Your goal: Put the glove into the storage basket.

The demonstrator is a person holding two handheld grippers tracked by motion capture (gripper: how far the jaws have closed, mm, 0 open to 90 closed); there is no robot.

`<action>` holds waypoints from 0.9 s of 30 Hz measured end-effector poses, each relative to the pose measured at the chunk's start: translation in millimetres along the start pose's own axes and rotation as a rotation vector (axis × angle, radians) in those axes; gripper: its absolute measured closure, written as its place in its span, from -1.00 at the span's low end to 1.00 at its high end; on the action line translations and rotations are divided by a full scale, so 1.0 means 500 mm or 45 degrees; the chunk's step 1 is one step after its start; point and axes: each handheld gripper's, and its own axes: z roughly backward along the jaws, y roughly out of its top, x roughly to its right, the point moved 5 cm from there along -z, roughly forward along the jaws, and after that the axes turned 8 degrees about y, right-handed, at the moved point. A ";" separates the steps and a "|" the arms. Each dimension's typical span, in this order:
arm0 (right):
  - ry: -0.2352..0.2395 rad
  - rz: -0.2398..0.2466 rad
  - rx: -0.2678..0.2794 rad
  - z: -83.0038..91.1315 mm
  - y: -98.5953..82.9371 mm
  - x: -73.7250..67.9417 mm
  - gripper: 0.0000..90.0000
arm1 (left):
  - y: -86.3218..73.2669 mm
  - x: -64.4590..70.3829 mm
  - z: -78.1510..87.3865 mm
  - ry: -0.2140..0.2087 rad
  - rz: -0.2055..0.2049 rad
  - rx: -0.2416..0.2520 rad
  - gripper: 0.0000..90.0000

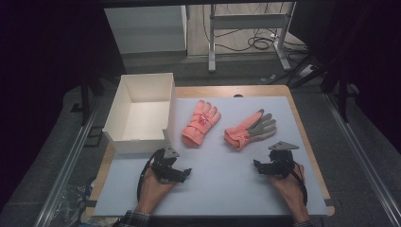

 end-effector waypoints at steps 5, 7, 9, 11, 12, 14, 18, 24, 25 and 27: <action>0.000 -0.001 -0.002 0.002 0.001 0.000 -0.75 | 0.000 0.000 0.000 0.000 0.000 0.000 -0.90; 0.002 0.001 -0.004 0.004 0.001 0.000 -0.67 | 0.000 0.000 0.000 0.000 0.001 0.000 -0.90; 0.012 0.000 -0.011 0.008 0.002 0.000 -0.60 | 0.000 0.000 0.000 0.000 0.000 0.000 -0.90; 0.029 -0.014 -0.010 0.012 0.004 0.002 -0.57 | 0.000 0.000 0.000 0.000 0.001 0.000 -0.90; 0.040 -0.020 -0.006 0.014 0.005 0.004 -0.54 | 0.000 0.000 0.000 0.000 0.002 0.001 -0.90; 0.050 -0.026 0.002 0.017 0.010 0.006 -0.50 | 0.000 0.000 0.000 -0.001 0.002 0.000 -0.90; 0.072 -0.022 0.026 0.024 0.030 0.006 -0.41 | 0.000 0.000 0.000 0.000 0.002 0.000 -0.90; 0.079 -0.035 0.048 0.030 0.076 0.008 -0.32 | 0.000 0.000 0.000 -0.001 0.002 0.000 -0.90; 0.076 -0.040 0.052 0.030 0.084 0.010 -0.30 | 0.000 -0.001 0.000 -0.001 0.002 0.000 -0.90; 0.071 -0.057 0.063 0.030 0.100 0.016 -0.27 | 0.000 0.000 0.000 -0.001 0.002 0.000 -0.90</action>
